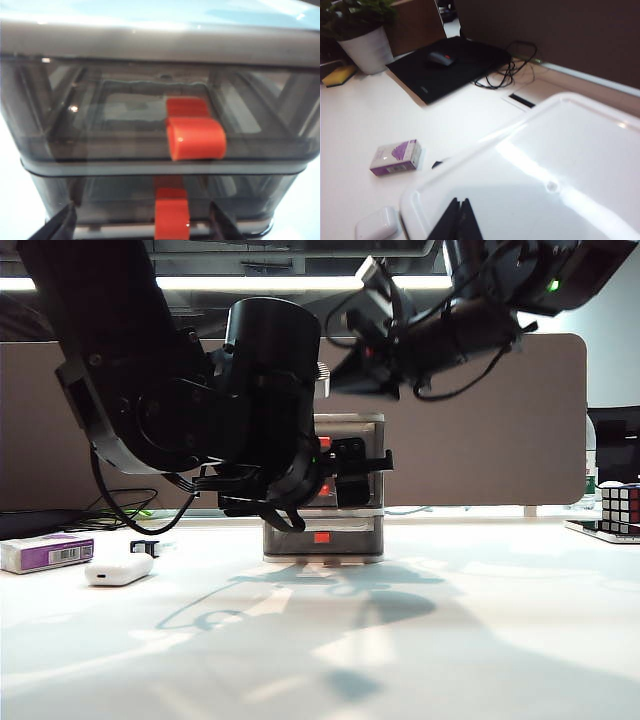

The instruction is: Open the second layer of the drawer on the table, pick up the earphone case on the table and put it in, and finally close the drawer.

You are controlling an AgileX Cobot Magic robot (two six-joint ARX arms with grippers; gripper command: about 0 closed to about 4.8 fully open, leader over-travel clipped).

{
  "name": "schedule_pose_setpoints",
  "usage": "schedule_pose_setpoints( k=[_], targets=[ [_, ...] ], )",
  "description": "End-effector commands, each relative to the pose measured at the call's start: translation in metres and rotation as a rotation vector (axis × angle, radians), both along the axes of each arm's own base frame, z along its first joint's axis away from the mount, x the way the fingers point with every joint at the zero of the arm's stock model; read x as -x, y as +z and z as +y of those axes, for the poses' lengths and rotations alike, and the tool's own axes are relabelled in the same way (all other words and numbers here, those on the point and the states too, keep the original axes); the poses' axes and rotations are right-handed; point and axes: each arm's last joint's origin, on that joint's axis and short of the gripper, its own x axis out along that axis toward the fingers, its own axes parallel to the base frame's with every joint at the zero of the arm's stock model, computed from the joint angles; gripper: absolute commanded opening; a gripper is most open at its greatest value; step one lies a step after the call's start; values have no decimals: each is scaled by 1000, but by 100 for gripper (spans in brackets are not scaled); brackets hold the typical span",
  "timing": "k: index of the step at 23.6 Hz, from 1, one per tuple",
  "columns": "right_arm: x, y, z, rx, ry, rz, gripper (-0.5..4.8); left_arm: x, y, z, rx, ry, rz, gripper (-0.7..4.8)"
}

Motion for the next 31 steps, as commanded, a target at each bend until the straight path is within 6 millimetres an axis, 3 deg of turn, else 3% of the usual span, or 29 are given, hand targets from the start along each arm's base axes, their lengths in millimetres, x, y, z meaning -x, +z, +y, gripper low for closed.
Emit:
schedule_pose_setpoints(
  k=[1,12,26,31],
  targets=[
    [-4,-2,2,-5,-3,-25,-5,0,2,-1,14,-8,-9,331],
    [-20,5,8,-20,-4,-44,-5,0,3,-2,37,-10,-6,331],
    [-22,-11,7,29,-59,46,-5,-5,6,-5,36,-30,11,330],
    [-22,-11,7,32,-59,52,-5,-5,5,-5,33,-30,14,221]
  ],
)
